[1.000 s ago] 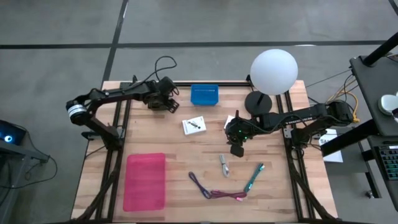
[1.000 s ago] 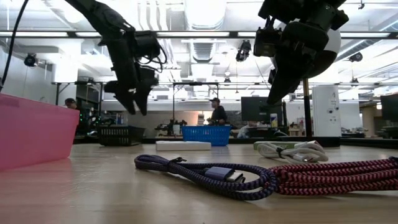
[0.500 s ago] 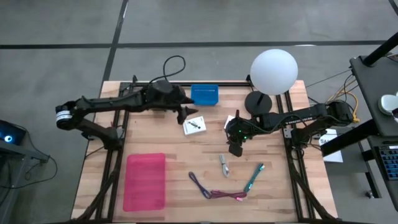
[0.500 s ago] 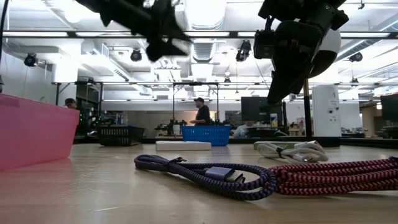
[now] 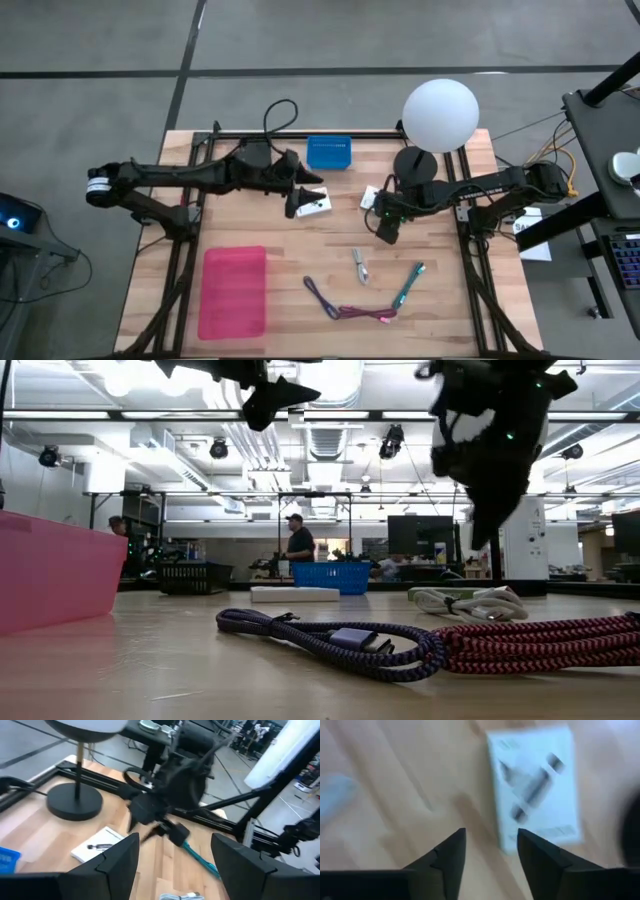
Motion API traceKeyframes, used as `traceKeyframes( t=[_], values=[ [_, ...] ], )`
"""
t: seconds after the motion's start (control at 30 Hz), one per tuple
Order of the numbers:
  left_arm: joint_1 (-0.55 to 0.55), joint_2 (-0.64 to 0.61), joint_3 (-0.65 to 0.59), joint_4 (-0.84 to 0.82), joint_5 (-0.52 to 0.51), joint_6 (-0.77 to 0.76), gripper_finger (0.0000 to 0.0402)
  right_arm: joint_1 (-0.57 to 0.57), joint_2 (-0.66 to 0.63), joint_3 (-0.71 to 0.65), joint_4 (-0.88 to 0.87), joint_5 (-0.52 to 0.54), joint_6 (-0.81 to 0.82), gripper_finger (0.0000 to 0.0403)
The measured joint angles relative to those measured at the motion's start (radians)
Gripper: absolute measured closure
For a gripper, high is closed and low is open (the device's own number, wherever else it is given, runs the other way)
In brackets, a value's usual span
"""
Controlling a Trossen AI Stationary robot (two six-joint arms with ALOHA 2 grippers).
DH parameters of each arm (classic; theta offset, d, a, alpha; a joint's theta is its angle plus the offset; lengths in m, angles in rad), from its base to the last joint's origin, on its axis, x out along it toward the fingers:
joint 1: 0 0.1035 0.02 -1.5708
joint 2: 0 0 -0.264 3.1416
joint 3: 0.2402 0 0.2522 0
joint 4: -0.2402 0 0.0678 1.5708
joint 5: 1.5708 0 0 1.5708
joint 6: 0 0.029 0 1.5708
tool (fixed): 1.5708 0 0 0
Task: Pick and place items into bin
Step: Put the white USB box into the blue bin
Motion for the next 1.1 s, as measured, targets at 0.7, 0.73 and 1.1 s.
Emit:
traceKeyframes(
  t=[0.7,0.73,1.1],
  values=[
    [-0.015,0.004,0.000,-0.007,-0.008,-0.001,0.0171,-0.130,0.036,-0.024,0.369,-0.192,-0.343,0.0213],
    [-0.015,0.004,0.000,-0.006,-0.011,0.000,0.0171,-0.136,0.047,-0.029,0.372,-0.191,-0.351,0.0213],
    [-0.015,0.004,-0.001,-0.007,-0.015,0.000,0.0171,-0.143,0.191,-0.054,0.378,-0.186,-0.424,0.0214]
  ],
)
